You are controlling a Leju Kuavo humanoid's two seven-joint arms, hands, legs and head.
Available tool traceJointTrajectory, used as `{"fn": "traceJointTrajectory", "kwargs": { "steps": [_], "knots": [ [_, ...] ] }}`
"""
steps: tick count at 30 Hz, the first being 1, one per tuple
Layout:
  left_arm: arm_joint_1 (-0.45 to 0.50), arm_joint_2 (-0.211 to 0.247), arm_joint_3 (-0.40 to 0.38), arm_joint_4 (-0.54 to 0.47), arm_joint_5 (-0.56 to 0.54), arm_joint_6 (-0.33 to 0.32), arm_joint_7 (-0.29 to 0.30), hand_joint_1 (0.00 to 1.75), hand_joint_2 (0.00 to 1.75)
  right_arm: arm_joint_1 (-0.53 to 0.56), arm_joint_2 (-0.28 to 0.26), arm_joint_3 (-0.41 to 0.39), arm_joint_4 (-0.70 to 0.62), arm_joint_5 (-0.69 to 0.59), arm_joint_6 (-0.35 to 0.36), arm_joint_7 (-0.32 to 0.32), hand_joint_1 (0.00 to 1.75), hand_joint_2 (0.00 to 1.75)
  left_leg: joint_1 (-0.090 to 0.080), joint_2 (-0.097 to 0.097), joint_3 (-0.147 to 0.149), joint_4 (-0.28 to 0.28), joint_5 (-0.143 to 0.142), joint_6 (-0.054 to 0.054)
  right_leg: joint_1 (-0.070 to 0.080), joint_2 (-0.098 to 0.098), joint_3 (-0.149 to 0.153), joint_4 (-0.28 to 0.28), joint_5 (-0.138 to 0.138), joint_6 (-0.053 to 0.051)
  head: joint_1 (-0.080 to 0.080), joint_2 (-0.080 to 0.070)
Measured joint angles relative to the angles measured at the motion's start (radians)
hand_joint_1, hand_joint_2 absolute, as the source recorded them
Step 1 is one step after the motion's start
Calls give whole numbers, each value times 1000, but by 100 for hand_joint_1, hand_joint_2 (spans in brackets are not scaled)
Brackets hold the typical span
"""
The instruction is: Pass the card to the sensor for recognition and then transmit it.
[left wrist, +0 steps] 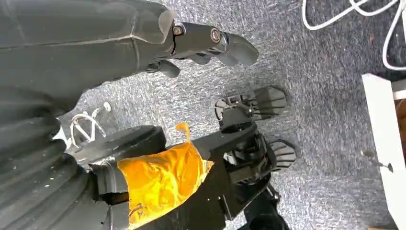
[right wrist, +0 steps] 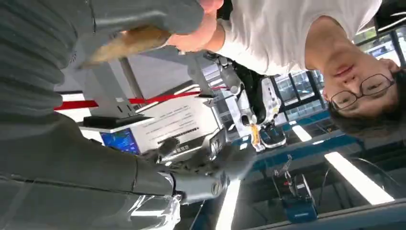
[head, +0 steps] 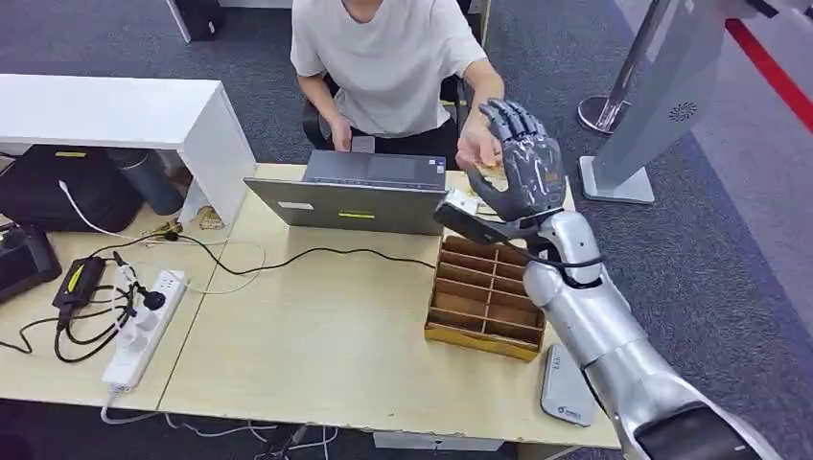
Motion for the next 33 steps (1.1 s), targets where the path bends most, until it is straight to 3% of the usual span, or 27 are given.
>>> {"fn": "traceJointTrajectory", "kwargs": {
  "steps": [33],
  "knots": [
    [2, 9, -29, 0, 82, -16, 9, 0, 175, -12, 2, 21, 10, -54, 19, -40, 175, 175, 0, 0, 0, 0, 1, -1, 0, 1, -1, 0, 1, 0, 0, 0]
  ]
}}
